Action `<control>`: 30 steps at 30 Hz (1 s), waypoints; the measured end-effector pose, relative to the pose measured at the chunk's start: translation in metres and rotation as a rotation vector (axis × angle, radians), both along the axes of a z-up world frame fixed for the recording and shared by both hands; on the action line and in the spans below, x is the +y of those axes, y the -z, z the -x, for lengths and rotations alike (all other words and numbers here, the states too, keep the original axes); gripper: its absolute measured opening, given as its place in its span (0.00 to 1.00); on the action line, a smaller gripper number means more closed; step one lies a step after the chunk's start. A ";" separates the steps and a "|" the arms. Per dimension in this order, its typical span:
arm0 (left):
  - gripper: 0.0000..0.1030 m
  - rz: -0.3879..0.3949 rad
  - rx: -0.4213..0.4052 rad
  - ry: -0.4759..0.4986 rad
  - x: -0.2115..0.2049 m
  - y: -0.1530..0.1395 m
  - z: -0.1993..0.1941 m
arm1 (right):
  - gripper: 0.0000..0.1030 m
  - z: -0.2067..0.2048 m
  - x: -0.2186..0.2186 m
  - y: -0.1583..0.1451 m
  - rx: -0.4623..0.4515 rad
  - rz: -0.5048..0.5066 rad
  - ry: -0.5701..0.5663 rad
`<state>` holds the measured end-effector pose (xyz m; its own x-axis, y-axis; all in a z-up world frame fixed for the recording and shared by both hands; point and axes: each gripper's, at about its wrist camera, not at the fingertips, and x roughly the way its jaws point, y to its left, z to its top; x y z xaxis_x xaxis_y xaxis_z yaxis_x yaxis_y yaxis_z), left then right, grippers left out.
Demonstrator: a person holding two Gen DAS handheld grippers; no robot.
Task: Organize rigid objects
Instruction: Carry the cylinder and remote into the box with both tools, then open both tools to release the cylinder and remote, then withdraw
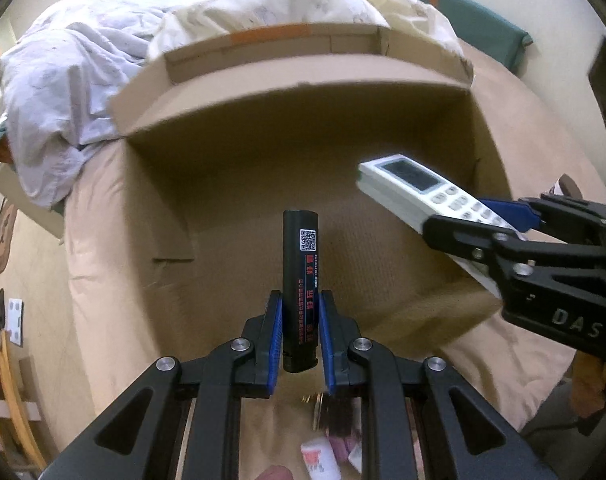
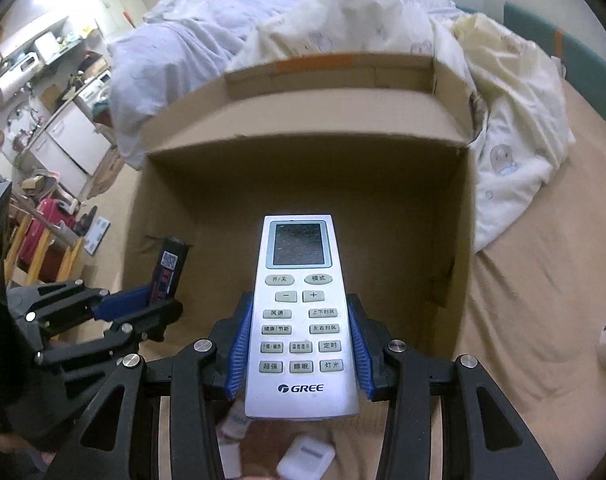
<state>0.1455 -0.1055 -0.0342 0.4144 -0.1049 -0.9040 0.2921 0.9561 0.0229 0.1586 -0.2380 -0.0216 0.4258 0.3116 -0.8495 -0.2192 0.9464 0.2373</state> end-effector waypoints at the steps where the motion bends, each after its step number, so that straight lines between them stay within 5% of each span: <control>1: 0.15 -0.007 -0.007 0.009 -0.002 0.005 -0.001 | 0.44 -0.004 0.001 0.007 0.009 0.005 0.004; 12: 0.15 -0.024 0.034 -0.014 -0.001 0.044 -0.019 | 0.44 -0.018 0.005 0.049 0.092 0.034 0.024; 21: 0.15 -0.036 0.062 -0.053 0.001 0.058 -0.026 | 0.45 -0.017 0.012 0.056 0.106 0.038 0.021; 24: 0.15 -0.032 0.066 -0.063 0.001 0.059 -0.032 | 0.48 -0.019 0.009 0.054 0.094 0.016 0.021; 26: 0.15 -0.026 0.063 -0.066 0.000 0.058 -0.033 | 0.61 -0.016 0.009 0.050 0.078 0.011 0.016; 30: 0.22 -0.015 0.062 -0.069 -0.003 0.056 -0.032 | 0.64 -0.013 0.009 0.044 0.059 -0.001 0.001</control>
<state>0.1776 -0.1083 -0.0903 0.3638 -0.0643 -0.9293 0.2269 0.9737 0.0215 0.1714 -0.2292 -0.0655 0.3752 0.3117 -0.8730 -0.2038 0.9465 0.2503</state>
